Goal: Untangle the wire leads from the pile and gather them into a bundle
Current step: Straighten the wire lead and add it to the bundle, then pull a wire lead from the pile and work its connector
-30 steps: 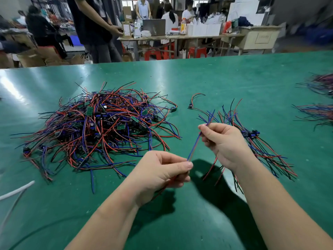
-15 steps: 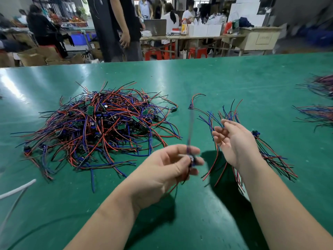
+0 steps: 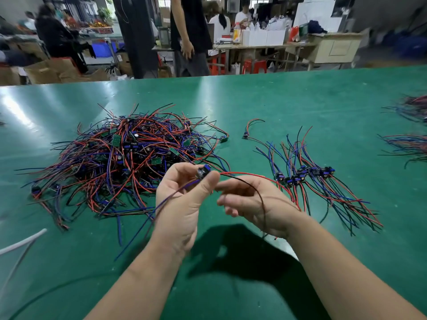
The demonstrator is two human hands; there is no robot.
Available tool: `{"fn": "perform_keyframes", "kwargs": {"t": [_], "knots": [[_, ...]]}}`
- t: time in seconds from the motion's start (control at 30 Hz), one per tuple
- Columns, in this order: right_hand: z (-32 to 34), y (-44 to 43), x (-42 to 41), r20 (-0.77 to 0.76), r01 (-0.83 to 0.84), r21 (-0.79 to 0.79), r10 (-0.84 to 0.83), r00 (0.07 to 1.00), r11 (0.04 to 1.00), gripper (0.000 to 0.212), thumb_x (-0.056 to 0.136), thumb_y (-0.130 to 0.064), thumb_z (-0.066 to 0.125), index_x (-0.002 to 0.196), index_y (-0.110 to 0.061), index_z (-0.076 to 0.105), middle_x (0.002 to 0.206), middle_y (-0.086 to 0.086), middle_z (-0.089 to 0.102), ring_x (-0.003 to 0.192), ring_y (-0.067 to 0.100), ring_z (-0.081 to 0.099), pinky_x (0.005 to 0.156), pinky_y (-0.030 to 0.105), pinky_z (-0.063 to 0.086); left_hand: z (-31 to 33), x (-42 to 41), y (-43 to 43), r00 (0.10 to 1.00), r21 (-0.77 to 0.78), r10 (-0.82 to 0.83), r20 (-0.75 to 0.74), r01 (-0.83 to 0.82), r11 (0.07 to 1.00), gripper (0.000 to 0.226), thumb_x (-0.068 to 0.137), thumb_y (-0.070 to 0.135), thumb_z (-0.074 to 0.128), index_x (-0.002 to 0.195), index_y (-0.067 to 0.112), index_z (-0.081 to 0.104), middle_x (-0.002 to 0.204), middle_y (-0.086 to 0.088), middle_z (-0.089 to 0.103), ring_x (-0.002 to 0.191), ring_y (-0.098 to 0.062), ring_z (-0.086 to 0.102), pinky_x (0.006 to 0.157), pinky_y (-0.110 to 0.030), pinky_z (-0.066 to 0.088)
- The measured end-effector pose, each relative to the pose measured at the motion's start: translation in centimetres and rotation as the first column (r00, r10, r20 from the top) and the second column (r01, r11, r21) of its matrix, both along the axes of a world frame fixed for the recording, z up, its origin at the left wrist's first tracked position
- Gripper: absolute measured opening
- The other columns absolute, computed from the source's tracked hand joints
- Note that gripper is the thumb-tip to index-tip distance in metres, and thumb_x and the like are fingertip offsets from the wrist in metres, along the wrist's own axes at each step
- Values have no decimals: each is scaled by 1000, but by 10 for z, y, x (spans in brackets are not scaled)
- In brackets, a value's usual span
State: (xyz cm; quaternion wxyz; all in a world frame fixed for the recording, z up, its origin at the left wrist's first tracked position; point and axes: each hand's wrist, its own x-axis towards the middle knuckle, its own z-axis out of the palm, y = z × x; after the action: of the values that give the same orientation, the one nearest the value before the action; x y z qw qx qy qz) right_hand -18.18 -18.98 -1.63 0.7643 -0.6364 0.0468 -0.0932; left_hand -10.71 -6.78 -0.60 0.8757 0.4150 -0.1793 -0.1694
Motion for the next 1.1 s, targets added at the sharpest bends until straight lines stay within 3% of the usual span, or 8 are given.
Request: {"fn": "perform_keyframes", "kwargs": {"t": [0.1,0.27,0.4,0.6,0.7,0.8,0.93,1.1], "knots": [[3,0,2,101,24,384,-68,993,923,45,42,-27,96,80,-9,77,69,5,69,58,7,61,57,14,50,-8,-5,1,881,143,143,451,-229,963,32,62,15,85,78,21,58,78,7,66,74,-10,61,72,-23,49],[11,-2,-1,116,57,535,-140,983,843,38,41,-27,93,71,-12,76,60,1,61,49,6,54,43,17,45,-14,-11,3,374,-25,225,900,-469,883,33,69,2,83,82,18,58,91,2,63,88,-10,62,79,-21,47],[13,1,-3,57,69,409,-101,993,910,6,67,-15,69,67,-13,75,62,3,64,50,7,58,40,15,42,-16,-14,1,361,18,178,916,-479,877,35,65,-1,84,82,16,59,92,3,61,90,-8,60,80,-20,46],[19,-18,-4,106,137,565,-236,966,813,27,49,-22,86,73,-13,77,61,-1,62,49,7,57,46,13,46,-23,2,-1,308,218,-34,951,-586,780,30,78,6,75,106,6,62,104,2,53,94,-11,53,84,-23,46],[21,-30,-10,167,40,615,-180,969,788,45,45,-24,92,85,-11,77,64,-4,59,50,6,52,46,10,39,-24,5,-1,546,393,-57,836,-522,757,16,87,8,66,102,11,64,89,5,64,79,-10,60,76,-21,49],[18,-28,-11,66,152,362,-188,980,920,28,65,-20,74,91,-11,75,63,-2,61,51,5,54,47,12,44,-14,1,-2,955,530,-149,256,-9,848,28,84,36,60,80,10,69,66,-1,70,54,-13,64,57,-27,54],[7,-13,-4,-20,263,-64,-265,964,963,39,62,-12,73,101,-13,66,61,6,57,57,13,53,59,22,45,-16,-8,-3,922,579,-344,179,185,794,30,67,39,79,65,10,71,59,-6,67,51,-15,61,55,-26,53],[2,-13,-1,-96,367,8,-364,926,930,39,53,-20,78,89,-10,66,64,8,67,70,23,59,70,32,44,-22,-11,-9,962,498,-268,61,203,843,32,53,29,79,72,5,72,58,-8,65,49,-14,55,54,-27,53]]}}
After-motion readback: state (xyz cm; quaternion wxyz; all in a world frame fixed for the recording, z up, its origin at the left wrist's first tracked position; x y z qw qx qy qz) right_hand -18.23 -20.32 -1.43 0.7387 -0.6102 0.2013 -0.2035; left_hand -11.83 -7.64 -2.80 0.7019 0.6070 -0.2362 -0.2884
